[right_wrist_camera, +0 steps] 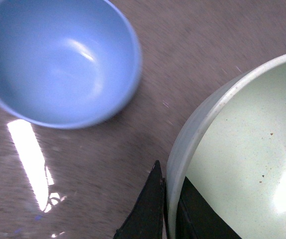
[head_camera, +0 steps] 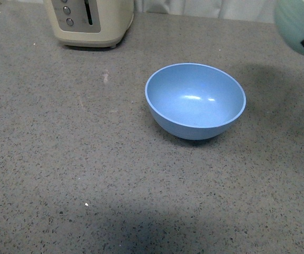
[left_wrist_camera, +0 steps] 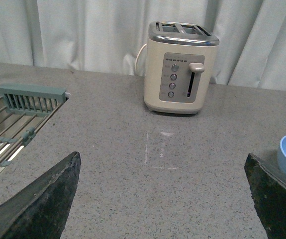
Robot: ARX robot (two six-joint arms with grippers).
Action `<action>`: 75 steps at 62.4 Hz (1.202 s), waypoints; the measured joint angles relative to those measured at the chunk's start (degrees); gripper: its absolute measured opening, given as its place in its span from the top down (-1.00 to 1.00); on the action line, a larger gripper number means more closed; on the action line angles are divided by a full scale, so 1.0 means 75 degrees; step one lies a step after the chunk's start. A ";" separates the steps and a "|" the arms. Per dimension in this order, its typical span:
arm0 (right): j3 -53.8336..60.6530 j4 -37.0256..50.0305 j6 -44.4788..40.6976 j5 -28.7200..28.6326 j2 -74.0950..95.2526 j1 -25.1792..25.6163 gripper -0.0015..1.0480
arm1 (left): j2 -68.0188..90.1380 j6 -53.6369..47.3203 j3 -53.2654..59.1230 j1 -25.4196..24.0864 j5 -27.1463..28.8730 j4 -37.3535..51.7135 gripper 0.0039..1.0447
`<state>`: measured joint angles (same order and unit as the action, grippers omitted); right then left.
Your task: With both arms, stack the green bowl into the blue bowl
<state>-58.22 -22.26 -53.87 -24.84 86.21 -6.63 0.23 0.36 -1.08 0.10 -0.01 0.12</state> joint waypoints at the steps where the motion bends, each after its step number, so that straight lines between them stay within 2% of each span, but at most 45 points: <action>1: 0.0000 -0.0082 -0.0035 -0.0041 -0.0055 -0.0076 0.97 | 0.0000 0.0000 0.0000 0.0000 0.0000 0.0000 -0.88; 10: 0.0044 -0.0571 -0.0312 -0.0239 -0.0440 -0.1043 0.97 | 0.0000 0.0000 0.0000 0.0000 0.0003 0.0000 -0.88; 20: 0.0184 -0.0478 -0.0586 0.0076 -0.0367 -0.1527 0.97 | 0.0000 0.0000 0.0000 0.0000 0.0000 0.0000 -0.88; 43: 0.0259 -0.0268 -0.1003 0.0291 0.0117 -0.2098 0.97 | 0.0000 0.0000 0.0000 0.0000 0.0000 0.0000 -0.88; 69: 0.0242 0.0015 -0.0968 0.0562 0.0726 -0.2518 0.97 | 0.0000 0.0000 0.0000 0.0000 0.0000 0.0000 -0.88; 75: 0.0242 -0.0023 -0.0985 0.0501 0.0726 -0.2521 0.70 | 0.0000 0.0000 0.0000 0.0000 0.0000 0.0000 -0.88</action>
<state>-56.40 -22.44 -61.25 -21.08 91.66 -25.54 0.23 0.36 -1.08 0.10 -0.01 0.12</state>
